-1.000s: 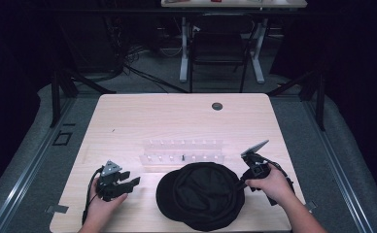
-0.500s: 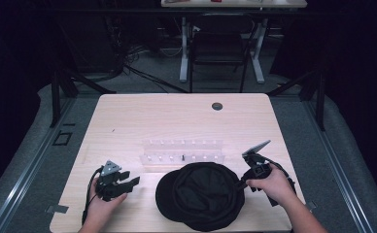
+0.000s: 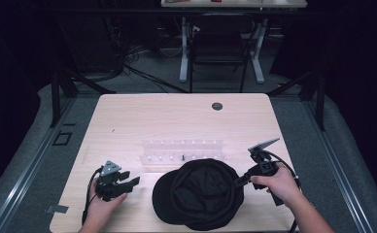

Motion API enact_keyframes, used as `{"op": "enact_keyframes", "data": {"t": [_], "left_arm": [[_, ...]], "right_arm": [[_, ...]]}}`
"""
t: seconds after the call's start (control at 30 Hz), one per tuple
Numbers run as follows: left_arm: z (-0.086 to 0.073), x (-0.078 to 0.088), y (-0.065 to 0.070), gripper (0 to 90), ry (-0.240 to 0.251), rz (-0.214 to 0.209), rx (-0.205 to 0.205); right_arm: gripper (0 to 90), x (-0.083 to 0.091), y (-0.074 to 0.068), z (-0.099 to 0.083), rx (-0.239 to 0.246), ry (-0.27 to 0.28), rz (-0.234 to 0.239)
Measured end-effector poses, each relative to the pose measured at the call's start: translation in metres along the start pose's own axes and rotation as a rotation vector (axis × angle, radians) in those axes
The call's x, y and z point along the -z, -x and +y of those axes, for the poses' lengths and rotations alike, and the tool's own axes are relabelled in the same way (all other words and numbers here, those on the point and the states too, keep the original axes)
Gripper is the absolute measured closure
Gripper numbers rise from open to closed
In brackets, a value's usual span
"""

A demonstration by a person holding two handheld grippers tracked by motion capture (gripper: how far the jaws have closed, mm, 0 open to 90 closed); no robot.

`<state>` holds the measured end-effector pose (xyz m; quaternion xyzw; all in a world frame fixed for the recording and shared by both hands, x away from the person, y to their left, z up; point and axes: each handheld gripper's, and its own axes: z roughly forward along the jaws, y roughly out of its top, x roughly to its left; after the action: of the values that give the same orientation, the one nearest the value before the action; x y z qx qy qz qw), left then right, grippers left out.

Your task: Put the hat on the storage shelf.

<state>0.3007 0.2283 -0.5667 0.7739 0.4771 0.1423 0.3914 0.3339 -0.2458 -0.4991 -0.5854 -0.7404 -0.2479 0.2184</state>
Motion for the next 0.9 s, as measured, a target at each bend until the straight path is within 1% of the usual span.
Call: {"op": "enact_keyframes", "data": {"t": [0.03, 0.07, 0.1, 0.13, 0.17, 0.2, 0.23, 0.27, 0.3, 0.33, 0.37, 0.43, 0.47, 0.53, 0.57, 0.6, 0.67, 0.7, 0.73, 0.77, 0.8, 0.9], "left_arm": [[0.000, 0.000, 0.000, 48.5, 0.000, 0.000, 0.000], [0.000, 0.000, 0.000, 48.5, 0.000, -0.001, 0.001], [0.000, 0.000, 0.000, 48.5, 0.000, -0.001, 0.001], [0.000, 0.000, 0.000, 48.5, -0.003, -0.001, 0.001], [0.000, 0.000, 0.000, 48.5, -0.003, -0.001, 0.001], [0.000, 0.000, 0.000, 48.5, -0.003, -0.001, 0.001], [0.000, 0.000, 0.000, 48.5, -0.003, -0.001, 0.001], [0.000, 0.000, 0.000, 48.5, -0.002, -0.002, 0.002], [0.000, 0.000, 0.000, 48.5, -0.002, -0.002, 0.002], [0.000, 0.000, 0.000, 48.5, -0.003, -0.001, 0.003], [0.000, 0.000, 0.000, 48.5, -0.003, -0.001, 0.003], [0.000, 0.000, 0.000, 48.5, -0.002, -0.001, 0.005], [0.000, 0.000, -0.001, 48.5, -0.002, -0.001, 0.002], [-0.001, 0.000, 0.000, 48.5, 0.004, 0.001, 0.007], [-0.001, 0.000, 0.000, 48.5, 0.004, 0.001, 0.007], [0.000, 0.000, 0.000, 48.5, 0.003, 0.002, 0.004], [-0.001, 0.000, 0.000, 48.5, 0.003, 0.002, 0.009], [-0.001, 0.000, 0.000, 48.5, 0.003, 0.002, 0.009], [0.000, 0.000, 0.000, 48.5, 0.000, -0.001, 0.011], [0.000, 0.000, 0.000, 48.5, 0.000, -0.001, 0.011], [-0.001, 0.000, 0.000, 48.5, 0.000, 0.000, 0.011], [-0.001, -0.001, 0.000, 48.3, 0.000, -0.001, 0.009]], "right_arm": [[88.1, 0.000, 0.000, 0.000, 0.000, 0.000, 0.000], [88.1, 0.006, -0.003, 0.000, 0.016, -0.003, 0.022], [88.1, 0.006, -0.003, 0.000, 0.016, -0.003, 0.022], [88.1, 0.010, -0.007, -0.001, 0.006, 0.015, 0.050], [88.1, 0.010, -0.007, -0.001, 0.006, 0.015, 0.050], [88.1, 0.014, -0.009, -0.001, 0.023, 0.021, 0.072], [88.2, 0.014, -0.011, -0.001, 0.013, 0.032, 0.078], [88.2, 0.016, -0.013, -0.001, 0.015, 0.035, 0.091], [88.2, 0.016, -0.013, -0.001, 0.015, 0.035, 0.091], [88.2, 0.019, -0.015, -0.001, 0.025, 0.032, 0.107], [88.2, 0.019, -0.015, -0.001, 0.025, 0.032, 0.107], [88.2, 0.021, -0.017, 0.000, 0.037, 0.037, 0.130], [88.2, 0.023, -0.018, 0.000, 0.034, 0.029, 0.143], [88.2, 0.026, -0.020, 0.000, 0.032, 0.046, 0.171], [88.2, 0.026, -0.020, 0.000, 0.032, 0.046, 0.171], [88.2, 0.027, -0.021, 0.000, 0.027, 0.057, 0.190], [88.2, 0.030, -0.022, 0.000, 0.030, 0.053, 0.206], [88.2, 0.030, -0.022, 0.000, 0.030, 0.053, 0.206], [88.2, 0.032, -0.023, 0.000, 0.029, 0.059, 0.231], [88.2, 0.032, -0.023, 0.000, 0.029, 0.059, 0.231], [88.3, 0.035, -0.026, -0.001, 0.033, 0.062, 0.249], [88.3, 0.037, -0.029, -0.001, 0.040, 0.071, 0.261]]}}
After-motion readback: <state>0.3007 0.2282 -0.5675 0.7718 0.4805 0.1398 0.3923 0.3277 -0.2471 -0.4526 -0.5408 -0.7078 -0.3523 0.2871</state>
